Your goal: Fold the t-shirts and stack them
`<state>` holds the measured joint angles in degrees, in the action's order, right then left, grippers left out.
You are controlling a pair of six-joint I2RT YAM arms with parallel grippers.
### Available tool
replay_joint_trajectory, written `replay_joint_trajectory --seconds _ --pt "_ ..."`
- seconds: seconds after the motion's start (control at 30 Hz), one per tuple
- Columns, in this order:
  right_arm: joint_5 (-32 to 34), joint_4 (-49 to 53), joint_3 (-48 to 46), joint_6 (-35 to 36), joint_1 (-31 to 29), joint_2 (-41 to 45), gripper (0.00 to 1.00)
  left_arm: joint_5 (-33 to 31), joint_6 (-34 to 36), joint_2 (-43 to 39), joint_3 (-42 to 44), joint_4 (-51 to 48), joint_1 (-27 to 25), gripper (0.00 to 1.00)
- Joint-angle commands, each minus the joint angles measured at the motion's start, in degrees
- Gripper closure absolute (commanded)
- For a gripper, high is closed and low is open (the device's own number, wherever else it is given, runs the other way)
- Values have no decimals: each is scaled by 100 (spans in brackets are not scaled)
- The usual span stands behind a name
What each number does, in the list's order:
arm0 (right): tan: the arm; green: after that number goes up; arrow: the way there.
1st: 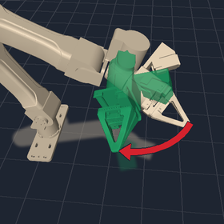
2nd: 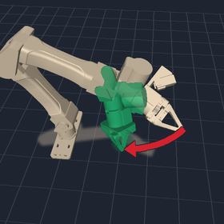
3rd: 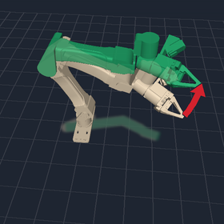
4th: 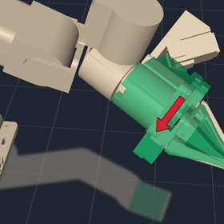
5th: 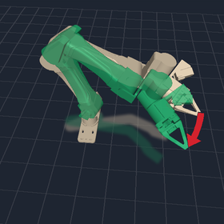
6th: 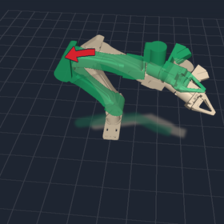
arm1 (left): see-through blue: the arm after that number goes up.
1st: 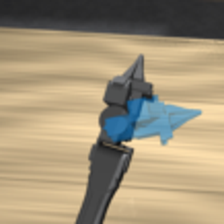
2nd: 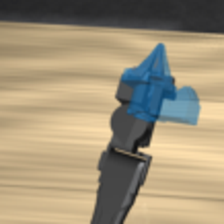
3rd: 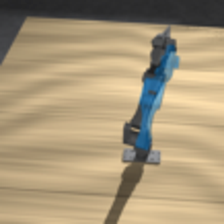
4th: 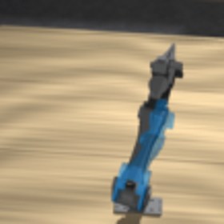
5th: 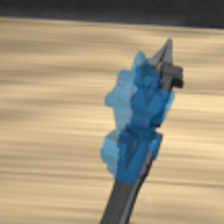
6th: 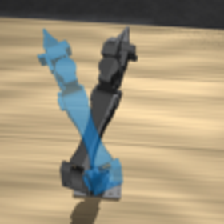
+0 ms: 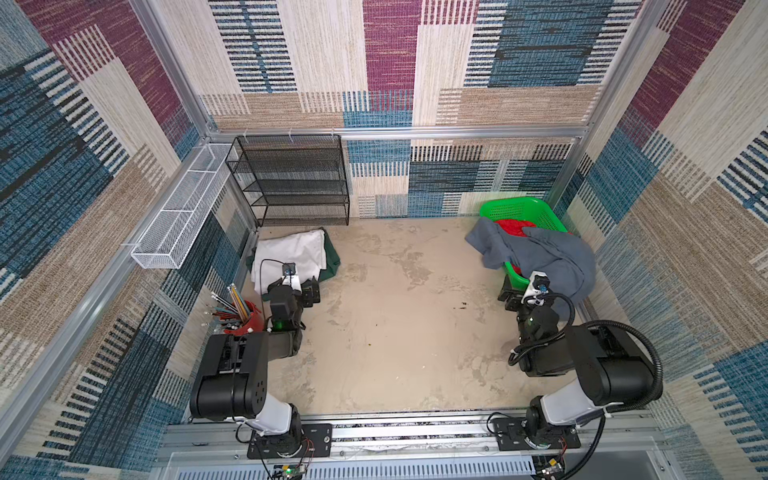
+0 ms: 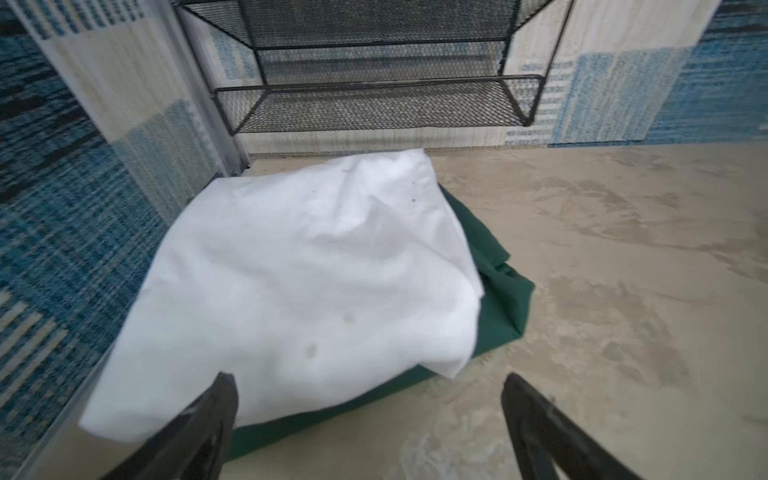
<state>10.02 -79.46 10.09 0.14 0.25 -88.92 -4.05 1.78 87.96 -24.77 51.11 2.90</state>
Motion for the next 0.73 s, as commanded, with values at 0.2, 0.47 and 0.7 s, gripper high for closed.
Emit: replay_joint_trajectory --seconds 0.2,0.47,0.7 --pt "-395 42 0 -137 16 39 2 651 -182 48 -70 -558 -12 1" --pt "-395 -1 -3 -142 17 17 1 590 -118 50 -70 -575 -83 1" --pt "-404 -26 -12 -155 13 25 2 586 -117 46 -64 -560 -87 1"
